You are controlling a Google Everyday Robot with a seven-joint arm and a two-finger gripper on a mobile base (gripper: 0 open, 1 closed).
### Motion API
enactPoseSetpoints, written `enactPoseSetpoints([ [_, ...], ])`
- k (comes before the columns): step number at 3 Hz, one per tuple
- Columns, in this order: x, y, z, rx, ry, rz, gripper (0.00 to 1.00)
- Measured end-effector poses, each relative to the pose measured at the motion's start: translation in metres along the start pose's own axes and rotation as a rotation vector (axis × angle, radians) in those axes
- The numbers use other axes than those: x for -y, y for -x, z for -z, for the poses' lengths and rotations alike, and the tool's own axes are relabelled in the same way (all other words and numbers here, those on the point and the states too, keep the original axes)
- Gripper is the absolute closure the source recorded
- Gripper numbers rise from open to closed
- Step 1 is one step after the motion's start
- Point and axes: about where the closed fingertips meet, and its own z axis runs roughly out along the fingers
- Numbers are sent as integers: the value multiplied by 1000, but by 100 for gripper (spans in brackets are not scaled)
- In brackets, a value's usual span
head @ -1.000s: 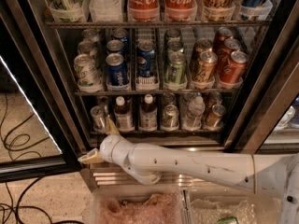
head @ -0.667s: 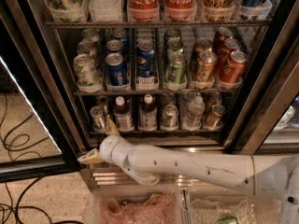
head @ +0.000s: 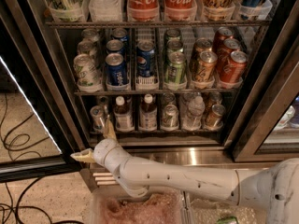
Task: Pick redbull can from bottom shelf of fridge
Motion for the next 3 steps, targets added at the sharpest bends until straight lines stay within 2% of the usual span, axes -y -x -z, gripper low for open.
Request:
enactPoseSetpoints([
  [2, 6, -2, -5, 14, -7, -19, 0],
  [3, 18, -6, -5, 20, -9, -25, 0],
])
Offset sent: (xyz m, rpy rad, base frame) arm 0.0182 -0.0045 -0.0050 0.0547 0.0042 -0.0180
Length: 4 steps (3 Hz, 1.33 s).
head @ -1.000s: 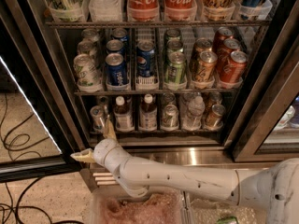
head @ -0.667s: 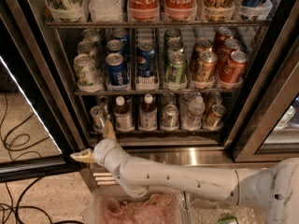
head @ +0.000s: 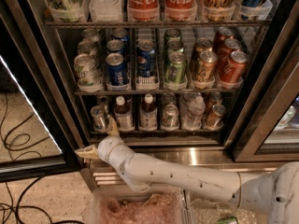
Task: Pick redbull can from bottom shelf of fridge
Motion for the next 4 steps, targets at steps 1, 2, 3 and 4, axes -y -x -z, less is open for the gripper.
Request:
enactPoseSetpoints([
  [1, 13, -4, 2, 2, 11, 3, 0],
  [2, 22, -9, 3, 10, 45, 2, 0],
  [3, 26, -11, -2, 34, 96, 8, 0],
  [4, 26, -11, -2, 34, 96, 8, 0],
])
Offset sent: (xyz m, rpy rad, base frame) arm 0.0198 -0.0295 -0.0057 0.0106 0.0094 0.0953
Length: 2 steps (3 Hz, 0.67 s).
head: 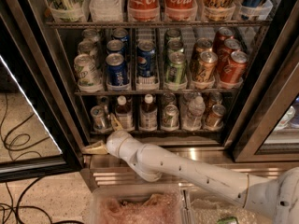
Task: Pick redbull can from bottom shelf of fridge
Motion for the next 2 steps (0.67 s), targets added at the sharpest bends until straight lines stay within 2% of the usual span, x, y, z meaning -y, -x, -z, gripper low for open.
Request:
enactPoseSetpoints([
  [2, 0, 0, 0, 0, 0, 0, 29],
])
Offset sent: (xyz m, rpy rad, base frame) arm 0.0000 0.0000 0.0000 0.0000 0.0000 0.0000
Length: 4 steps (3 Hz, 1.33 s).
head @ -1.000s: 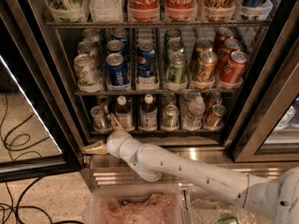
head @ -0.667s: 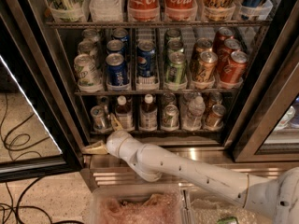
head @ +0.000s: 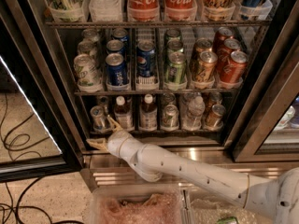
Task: Pick redbull can from bottom shelf of fridge
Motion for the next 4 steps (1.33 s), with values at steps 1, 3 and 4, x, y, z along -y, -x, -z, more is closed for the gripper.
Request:
enactPoseSetpoints([
  [1, 0, 0, 0, 0, 0, 0, 25],
  [3, 10, 4, -7, 8, -26, 18, 25],
  [4, 18, 7, -18, 16, -47, 31, 23],
])
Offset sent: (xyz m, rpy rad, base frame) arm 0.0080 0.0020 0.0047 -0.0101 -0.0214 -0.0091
